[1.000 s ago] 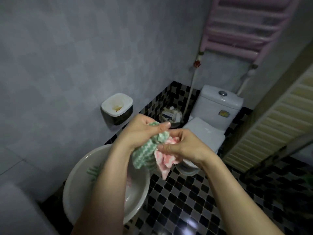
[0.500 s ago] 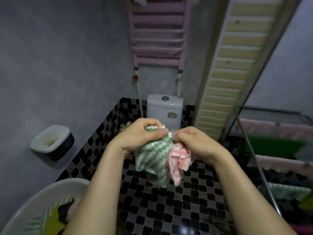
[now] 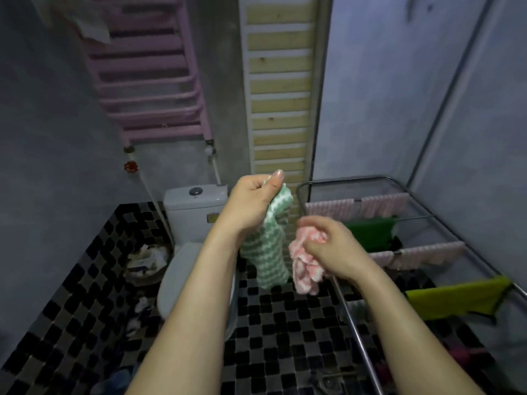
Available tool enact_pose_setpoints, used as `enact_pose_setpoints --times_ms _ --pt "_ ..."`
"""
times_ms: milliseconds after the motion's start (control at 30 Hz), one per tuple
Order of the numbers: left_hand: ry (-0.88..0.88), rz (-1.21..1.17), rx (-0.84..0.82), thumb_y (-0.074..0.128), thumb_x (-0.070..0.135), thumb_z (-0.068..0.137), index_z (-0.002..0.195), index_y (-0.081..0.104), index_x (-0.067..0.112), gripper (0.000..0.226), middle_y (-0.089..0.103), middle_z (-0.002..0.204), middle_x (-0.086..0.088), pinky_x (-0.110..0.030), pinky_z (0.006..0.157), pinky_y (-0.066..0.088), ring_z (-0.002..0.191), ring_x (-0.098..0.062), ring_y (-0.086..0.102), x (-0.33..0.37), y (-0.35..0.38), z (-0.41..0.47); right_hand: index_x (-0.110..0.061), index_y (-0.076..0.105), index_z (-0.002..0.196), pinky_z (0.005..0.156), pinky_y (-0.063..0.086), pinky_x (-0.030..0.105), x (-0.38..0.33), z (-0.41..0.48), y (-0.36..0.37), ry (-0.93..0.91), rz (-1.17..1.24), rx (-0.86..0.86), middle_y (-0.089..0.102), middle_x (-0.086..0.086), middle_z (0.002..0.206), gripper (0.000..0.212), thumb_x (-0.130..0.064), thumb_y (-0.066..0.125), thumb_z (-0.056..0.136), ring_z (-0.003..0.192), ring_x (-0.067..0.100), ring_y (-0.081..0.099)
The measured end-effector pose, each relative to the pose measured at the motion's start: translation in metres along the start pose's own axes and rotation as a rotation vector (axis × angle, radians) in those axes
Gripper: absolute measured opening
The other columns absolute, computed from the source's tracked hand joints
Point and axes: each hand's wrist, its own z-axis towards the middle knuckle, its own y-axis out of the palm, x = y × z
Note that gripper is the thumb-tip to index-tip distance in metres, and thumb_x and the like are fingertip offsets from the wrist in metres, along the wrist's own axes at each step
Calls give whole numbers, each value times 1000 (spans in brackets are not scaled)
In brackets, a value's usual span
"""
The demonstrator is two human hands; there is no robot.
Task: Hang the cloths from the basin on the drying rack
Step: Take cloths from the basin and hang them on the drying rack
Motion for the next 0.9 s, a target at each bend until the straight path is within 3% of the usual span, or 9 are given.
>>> enact_pose_setpoints --times_ms 100,167,233,300,400,533,633,767,900 --pt "37 95 -159 49 34 100 59 28 21 48 20 55 0 -28 49 15 47 -11 17 6 17 20 -44 40 128 93 42 26 12 2 -28 -40 43 70 36 -12 133 75 9 48 76 126 3 36" --pt "50 146 -282 52 33 99 58 34 16 47 22 54 0 -25 45 16 45 -12 18 10 31 32 -37 48 129 92 43 22 23 5 -44 -42 105 57 48 -12 132 74 14 44 76 119 -6 44" --pt "55 184 -378 57 33 96 60 41 10 46 24 54 -1 -25 45 16 46 -13 20 11 43 42 -20 63 122 79 47 15 29 10 -56 17 175 32 66 -9 108 61 16 42 78 89 -14 59" --pt "59 199 -447 59 29 95 58 45 7 45 27 51 4 -24 44 18 45 -9 22 8 53 49 -13 69 111 75 48 20 33 12 -61 44 270 -22 73 -3 98 47 12 46 78 83 -2 65" --pt "73 214 -534 61 28 94 60 54 1 44 33 52 4 -25 47 21 47 -7 26 -3 72 63 -4 65 114 87 53 31 40 18 -69 95 502 -199 72 12 109 34 -8 61 81 100 22 69" --pt "118 215 -538 66 38 89 79 73 8 32 53 59 -2 -28 55 32 56 -6 42 -28 97 87 -10 71 101 84 54 42 62 42 -74 65 166 -89 73 16 101 27 -33 69 87 98 28 69" --pt "149 280 -545 75 47 77 88 70 21 28 69 78 -5 -33 64 47 71 -16 62 -48 103 111 -2 73 86 65 49 30 74 61 -87 109 58 22 73 11 79 30 -31 66 90 73 15 66" --pt "124 456 -643 80 38 74 75 60 14 31 54 68 -1 -35 62 43 62 -18 50 -79 98 152 -1 70 77 60 49 39 96 90 -118 177 -321 101 70 17 71 35 -33 65 89 65 24 66" --pt "30 260 -733 69 26 87 87 67 14 12 55 68 6 -28 62 40 60 -8 49 -95 108 181 -6 64 67 53 35 29 107 108 -139 306 -351 47 49 -5 50 38 -38 66 87 48 8 44"
